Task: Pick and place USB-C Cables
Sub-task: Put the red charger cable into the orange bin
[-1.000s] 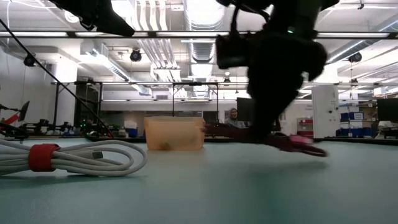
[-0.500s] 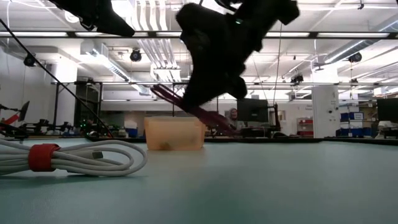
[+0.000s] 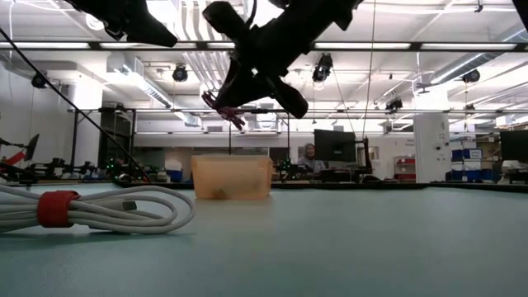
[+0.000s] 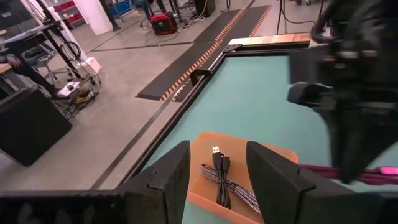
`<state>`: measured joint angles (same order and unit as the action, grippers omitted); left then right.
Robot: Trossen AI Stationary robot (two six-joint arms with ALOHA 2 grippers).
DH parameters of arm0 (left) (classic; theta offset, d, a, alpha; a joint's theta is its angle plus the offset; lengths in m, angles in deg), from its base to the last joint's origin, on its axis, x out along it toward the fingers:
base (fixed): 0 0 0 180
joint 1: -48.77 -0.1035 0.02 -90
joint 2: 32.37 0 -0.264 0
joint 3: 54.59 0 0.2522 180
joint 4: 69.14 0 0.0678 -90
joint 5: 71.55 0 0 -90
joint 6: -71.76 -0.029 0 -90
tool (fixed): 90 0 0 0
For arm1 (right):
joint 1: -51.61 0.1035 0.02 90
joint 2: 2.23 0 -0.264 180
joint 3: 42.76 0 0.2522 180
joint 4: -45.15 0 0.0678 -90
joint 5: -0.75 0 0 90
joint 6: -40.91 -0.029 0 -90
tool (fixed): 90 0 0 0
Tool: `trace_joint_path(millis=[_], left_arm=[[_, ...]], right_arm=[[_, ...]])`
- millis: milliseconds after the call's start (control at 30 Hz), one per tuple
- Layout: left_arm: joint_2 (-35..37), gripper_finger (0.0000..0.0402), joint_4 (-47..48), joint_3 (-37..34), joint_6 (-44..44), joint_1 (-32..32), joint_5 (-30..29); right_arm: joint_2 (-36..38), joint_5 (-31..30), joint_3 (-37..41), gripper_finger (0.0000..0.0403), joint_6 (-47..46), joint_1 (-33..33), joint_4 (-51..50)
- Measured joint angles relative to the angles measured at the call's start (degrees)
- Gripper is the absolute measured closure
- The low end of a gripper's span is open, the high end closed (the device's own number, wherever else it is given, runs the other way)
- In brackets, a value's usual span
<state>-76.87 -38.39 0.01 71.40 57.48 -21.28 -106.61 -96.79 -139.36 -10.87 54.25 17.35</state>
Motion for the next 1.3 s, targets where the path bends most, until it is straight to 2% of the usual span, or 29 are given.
trace_joint_path(millis=[200,367,600,833,1100,1300], left_arm=[[0.2,0.0259,0.0,0.0,0.0,0.0,0.0],[0.3,0.0259,0.0,0.0,0.0,0.0,0.0],[0.8,0.0259,0.1,0.0,0.0,0.0,0.0],[1.5,0.0259,0.3,0.0,0.0,0.0,0.0],[1.5,0.0259,0.3,0.0,-0.2,0.0,0.0],[1.6,0.0259,0.1,0.0,-0.6,0.0,0.0]], right_arm=[[0.0,0.0,-1.1,0.0374,-6.2,-3.5,1.8],[0.0,0.1,-1.8,0.0364,-4.5,-6.6,2.2],[0.0,-0.1,-3.3,0.0385,-1.8,-11.4,0.9],[-0.4,0.1,-3.3,0.0388,-0.7,-14.8,0.5],[-2.3,6.3,-3.2,0.0389,-8.0,-18.1,0.7],[-2.4,7.1,-3.2,0.0390,-11.5,-18.9,0.8]])
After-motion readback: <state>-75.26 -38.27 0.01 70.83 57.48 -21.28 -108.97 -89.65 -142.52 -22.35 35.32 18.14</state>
